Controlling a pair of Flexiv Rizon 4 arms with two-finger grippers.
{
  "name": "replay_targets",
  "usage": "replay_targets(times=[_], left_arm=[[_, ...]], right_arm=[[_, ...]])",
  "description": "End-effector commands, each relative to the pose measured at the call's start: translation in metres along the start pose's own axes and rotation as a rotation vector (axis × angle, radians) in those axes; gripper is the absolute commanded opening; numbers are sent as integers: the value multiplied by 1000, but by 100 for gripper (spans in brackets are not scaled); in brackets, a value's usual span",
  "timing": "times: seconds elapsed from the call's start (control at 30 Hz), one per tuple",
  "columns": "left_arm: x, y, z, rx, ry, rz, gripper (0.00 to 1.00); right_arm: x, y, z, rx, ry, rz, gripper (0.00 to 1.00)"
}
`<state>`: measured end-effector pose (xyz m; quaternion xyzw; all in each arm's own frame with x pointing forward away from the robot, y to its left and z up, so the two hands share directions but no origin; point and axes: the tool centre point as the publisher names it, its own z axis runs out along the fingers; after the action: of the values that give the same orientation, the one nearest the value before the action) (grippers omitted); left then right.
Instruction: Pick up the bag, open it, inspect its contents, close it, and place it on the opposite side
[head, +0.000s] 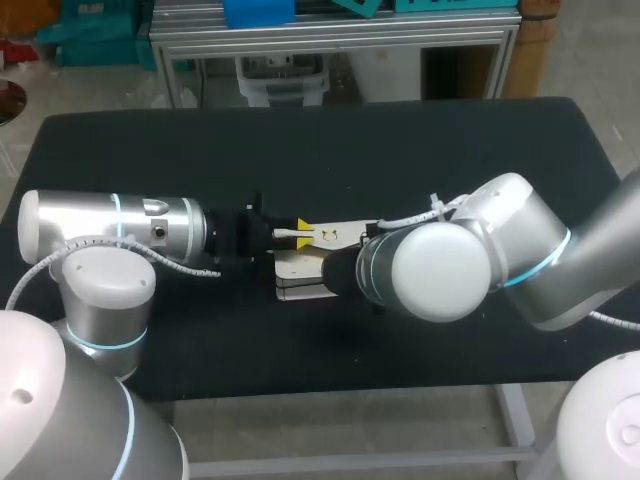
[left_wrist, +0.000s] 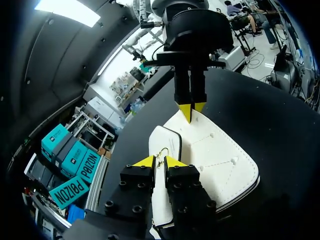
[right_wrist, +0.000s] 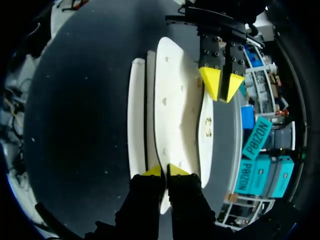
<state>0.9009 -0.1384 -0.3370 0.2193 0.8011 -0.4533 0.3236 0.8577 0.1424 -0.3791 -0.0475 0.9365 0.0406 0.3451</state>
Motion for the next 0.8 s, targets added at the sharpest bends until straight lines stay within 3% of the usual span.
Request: replay_targets(times=[0.03,0.13,0.17,0.2,0.23,0.33,0.43,0.57,0.7,0.8], left_arm=[[7,-2,-9,-3,-12,2,18],[10,-3,-14,-10,-4,-8,26],[10,-3,-15,-14,-4,-12,33],[11,-4,-16,-14,-2,-24,37],[11,-4,-17,-13,0,-28,40],[11,-6,-23,-23,-7,-45,46],[11,-8,-27,-34,-8,-48,64],[6,-14,-34,-28,-20,-83,74],[-9,-21,-47,-31,-37,-186,76],[-16,-24,-54,-50,-5,-263,87]], right_arm=[[4,-3,1,-12,-172,1,0],[4,-3,1,-12,-172,1,0],[4,-3,1,-12,-172,1,11],[4,-3,-1,-13,-171,1,44],[5,-2,-3,-14,-170,1,97],[6,-1,-13,-22,-169,10,100],[6,-1,-24,-37,-159,22,100],[1,-2,-41,-56,-161,46,100],[-7,-7,-56,-89,-127,96,100],[-13,-12,-65,-127,-87,125,100]])
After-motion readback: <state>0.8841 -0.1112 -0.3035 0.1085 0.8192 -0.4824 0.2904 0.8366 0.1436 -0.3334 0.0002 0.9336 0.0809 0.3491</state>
